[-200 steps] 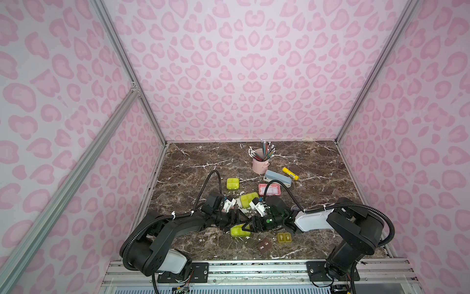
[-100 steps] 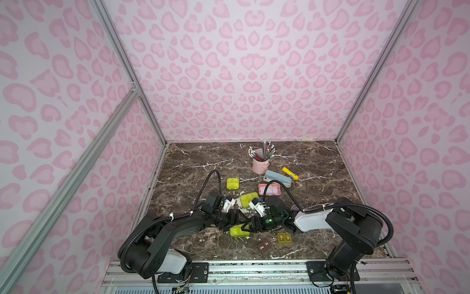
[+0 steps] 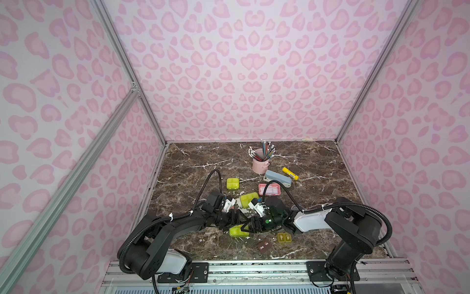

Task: Close pillboxes
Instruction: Close the lid on the pillbox.

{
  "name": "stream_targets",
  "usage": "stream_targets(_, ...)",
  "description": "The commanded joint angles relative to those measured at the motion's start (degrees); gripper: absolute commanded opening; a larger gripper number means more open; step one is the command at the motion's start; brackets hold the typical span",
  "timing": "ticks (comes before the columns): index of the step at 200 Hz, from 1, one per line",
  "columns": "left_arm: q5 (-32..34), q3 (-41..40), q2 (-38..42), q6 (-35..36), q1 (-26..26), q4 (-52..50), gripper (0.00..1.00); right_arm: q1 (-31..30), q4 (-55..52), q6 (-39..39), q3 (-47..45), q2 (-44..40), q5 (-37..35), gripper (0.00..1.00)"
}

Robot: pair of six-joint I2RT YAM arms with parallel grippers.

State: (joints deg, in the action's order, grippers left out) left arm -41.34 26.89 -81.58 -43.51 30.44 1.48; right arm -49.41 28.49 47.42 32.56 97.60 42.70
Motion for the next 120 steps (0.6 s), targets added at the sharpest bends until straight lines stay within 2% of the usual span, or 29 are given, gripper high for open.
stream_targets(1,10.03,-0.27,-0.61,2.15,0.15,-11.51,0.85,-0.16,-0.11,0.48,-0.26,0.5,-1.39,0.74)
stream_targets(120,24.77,8.03,10.99,7.1,-0.09,-33.81,0.87,0.15,-1.15,-0.26,0.4,-0.86,-1.5,0.74)
